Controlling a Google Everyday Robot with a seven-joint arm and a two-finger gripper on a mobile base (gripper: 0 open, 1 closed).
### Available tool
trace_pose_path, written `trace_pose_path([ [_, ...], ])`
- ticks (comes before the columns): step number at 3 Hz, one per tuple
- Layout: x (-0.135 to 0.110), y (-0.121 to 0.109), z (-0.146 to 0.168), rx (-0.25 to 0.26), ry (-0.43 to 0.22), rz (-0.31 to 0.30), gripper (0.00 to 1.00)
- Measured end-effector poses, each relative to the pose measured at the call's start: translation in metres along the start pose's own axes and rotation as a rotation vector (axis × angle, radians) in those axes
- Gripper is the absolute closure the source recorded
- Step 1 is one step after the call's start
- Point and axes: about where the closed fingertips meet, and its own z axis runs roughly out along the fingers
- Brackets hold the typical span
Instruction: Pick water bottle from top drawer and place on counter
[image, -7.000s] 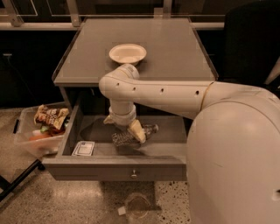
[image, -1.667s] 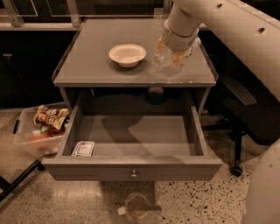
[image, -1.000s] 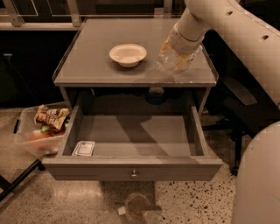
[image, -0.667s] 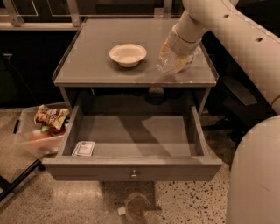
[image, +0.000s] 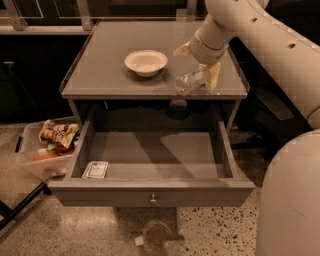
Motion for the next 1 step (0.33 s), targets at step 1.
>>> trace_pose_path([
  [1, 0.0000, 0.0000, 0.0000, 0.000, 0.000, 0.000, 0.00],
])
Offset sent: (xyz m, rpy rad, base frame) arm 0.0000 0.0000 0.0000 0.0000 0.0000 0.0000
